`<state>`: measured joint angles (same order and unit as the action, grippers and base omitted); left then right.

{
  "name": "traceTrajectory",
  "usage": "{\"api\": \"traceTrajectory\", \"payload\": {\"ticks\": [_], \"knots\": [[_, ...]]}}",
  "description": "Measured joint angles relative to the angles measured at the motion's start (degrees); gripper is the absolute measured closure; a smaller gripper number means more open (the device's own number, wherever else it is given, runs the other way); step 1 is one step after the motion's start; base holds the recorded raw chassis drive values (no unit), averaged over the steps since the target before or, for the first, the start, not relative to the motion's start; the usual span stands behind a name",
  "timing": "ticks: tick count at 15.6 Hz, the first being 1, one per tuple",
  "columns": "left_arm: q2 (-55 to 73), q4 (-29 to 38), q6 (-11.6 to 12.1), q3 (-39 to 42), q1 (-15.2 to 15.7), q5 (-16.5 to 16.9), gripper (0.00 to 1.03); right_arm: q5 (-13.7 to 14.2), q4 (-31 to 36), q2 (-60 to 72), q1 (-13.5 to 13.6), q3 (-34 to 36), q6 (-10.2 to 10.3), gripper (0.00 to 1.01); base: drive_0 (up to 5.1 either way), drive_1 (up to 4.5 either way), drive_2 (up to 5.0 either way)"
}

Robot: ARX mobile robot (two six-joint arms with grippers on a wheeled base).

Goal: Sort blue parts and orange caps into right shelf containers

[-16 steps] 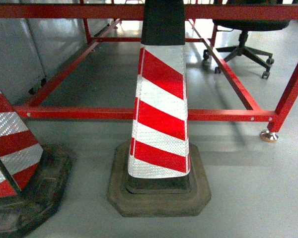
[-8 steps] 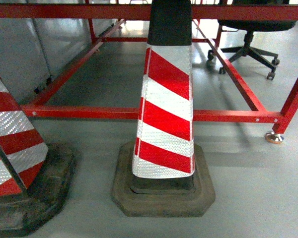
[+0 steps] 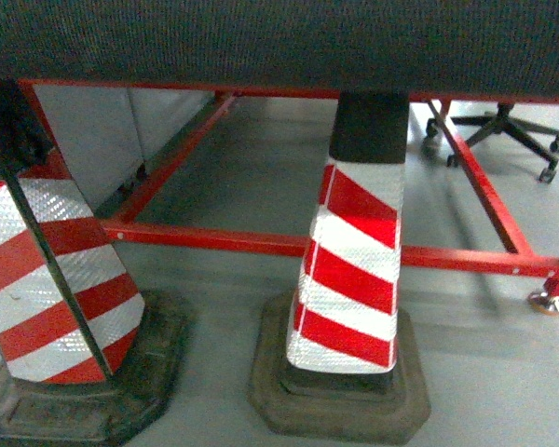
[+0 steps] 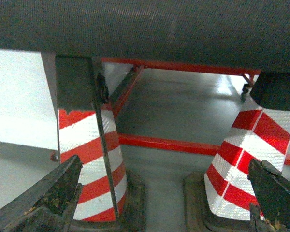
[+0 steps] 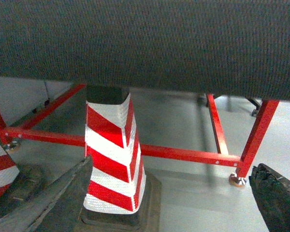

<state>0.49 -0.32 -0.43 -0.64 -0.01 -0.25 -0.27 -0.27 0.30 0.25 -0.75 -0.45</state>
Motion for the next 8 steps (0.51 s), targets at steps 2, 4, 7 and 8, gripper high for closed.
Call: {"api": "traceTrajectory", "payload": {"ticks": [2,4,7,8], "knots": [[0.00,0.24,0.24,0.00,0.00,0.15,0.05,0.26,0.15,0.00,0.00,0.00,0.09,0.03,0.0,0.00,0.0],[0.00,0.22,0.39,0.00,0.00,0.22,0.05,0.26,0.11,0.00,0.00,0.00,0.09,0.03,0.0,0.00,0.0],[0.00,0.15,0.42,0.00,0.00,0.22,0.05,0.26,0.00,0.00,0.00,0.00,0.09,0.03,0.0,0.00,0.0],[0.00,0.13,0.42,0.00,0.00,0.22,0.05,0.26,0.00,0.00,0.00,0.00,0.09,0.03,0.0,0.00,0.0]]}}
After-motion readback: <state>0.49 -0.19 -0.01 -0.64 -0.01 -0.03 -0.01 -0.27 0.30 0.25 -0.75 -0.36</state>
